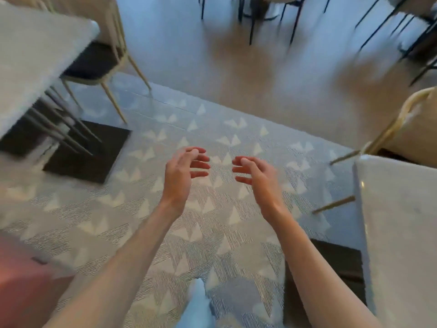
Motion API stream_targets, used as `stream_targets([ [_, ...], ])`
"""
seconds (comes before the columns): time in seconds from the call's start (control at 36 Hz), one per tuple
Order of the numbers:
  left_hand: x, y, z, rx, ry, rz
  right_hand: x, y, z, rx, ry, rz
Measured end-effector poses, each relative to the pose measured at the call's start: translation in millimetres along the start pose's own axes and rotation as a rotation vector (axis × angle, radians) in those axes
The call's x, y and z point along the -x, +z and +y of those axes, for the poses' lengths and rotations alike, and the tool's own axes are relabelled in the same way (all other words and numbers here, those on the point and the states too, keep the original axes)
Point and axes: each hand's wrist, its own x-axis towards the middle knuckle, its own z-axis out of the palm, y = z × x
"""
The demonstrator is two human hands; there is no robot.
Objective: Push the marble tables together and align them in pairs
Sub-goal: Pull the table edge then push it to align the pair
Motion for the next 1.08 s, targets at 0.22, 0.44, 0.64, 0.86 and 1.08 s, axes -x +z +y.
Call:
stream_targets([
  [0.22, -26.3, -115.7, 113.5, 0.053, 0.174, 0.427, -53.9, 116.1, -132.8, 0.035, -0.183, -0.392],
  [0.44, -46.2, -145.2, 175.9, 0.140, 0.343, 0.748, -114.6, 190.8, -215.4, 0.098, -0.307, -0.698],
  [0.64, -38.0, -128.4, 203.1, 0.208, 0.426, 1.087, -153.8, 230.6, -265.6, 0.162, -0.327, -0.985],
  [0.86, -68.7, -124.0, 228.8, 0.246, 0.459, 1.308, -188.5, 287.8, -290.3, 0.121, -0.329, -1.174],
  [1.08, -125.9, -193.7, 227.7, 0.174, 0.418, 1.426, -226.8, 382.8, -278.8, 0.202, -0.343, -1.285],
])
